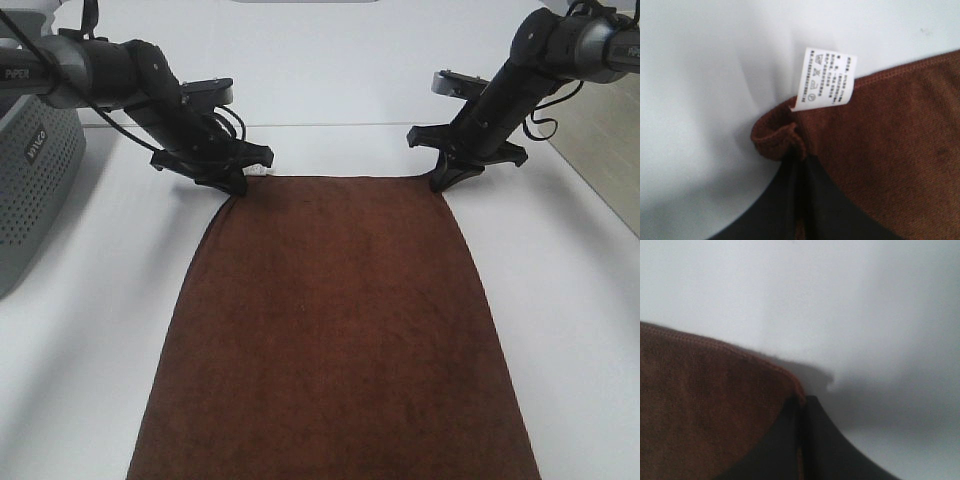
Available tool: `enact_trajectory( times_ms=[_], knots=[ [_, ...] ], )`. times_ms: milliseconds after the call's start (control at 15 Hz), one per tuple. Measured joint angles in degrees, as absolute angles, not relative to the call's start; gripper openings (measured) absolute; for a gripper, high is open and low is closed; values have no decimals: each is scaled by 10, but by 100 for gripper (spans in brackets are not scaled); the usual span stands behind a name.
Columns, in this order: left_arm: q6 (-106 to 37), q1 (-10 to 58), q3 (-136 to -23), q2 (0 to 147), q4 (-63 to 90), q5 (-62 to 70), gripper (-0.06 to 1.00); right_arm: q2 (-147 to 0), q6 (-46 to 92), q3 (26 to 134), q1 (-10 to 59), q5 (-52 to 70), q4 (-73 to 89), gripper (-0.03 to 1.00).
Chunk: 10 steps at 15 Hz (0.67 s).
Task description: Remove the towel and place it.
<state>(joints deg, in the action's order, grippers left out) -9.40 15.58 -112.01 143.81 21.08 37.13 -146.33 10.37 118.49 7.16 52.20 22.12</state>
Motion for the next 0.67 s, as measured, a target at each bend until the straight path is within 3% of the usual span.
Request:
enact_trajectory(
  times_ms=[667],
  knots=[
    [-95, 156, -1201, 1446, 146, 302, 0, -1479, 117, 1276, 73, 437, 183, 1]
  ],
)
